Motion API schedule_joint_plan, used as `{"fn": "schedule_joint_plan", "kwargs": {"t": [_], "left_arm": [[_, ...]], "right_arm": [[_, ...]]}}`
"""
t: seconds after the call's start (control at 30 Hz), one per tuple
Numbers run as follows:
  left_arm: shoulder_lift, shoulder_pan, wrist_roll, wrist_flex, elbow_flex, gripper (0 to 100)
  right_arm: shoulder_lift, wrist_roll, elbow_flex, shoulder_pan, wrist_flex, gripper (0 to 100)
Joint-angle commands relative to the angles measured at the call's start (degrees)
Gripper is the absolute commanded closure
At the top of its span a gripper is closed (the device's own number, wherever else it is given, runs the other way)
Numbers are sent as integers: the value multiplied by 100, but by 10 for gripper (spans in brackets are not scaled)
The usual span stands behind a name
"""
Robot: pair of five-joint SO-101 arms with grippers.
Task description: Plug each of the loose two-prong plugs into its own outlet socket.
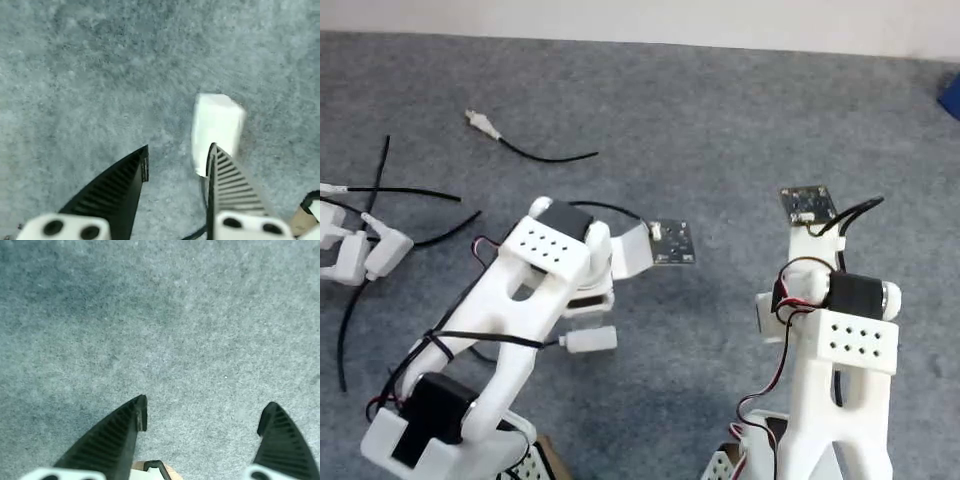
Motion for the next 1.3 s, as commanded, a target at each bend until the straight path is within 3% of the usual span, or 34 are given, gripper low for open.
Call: {"fn": "schedule_joint_plan", "kwargs": {"t": [0.0, 0.27, 0.63, 1.03, 1.27], "left_arm": [[-75, -75, 26, -26, 57, 804], [-84, -189, 26, 457, 163, 805], [-13, -251, -9, -1415, 1253, 805], [-13, -1121, -782, -1495, 585, 803], [-4, -1182, -818, -1530, 620, 804]], "right_arm": [[4, 53, -13, 57, 31, 656], [4, 53, -13, 57, 31, 656], [4, 53, -13, 57, 40, 656], [4, 44, -13, 48, 40, 656], [4, 44, -13, 48, 57, 656]]}}
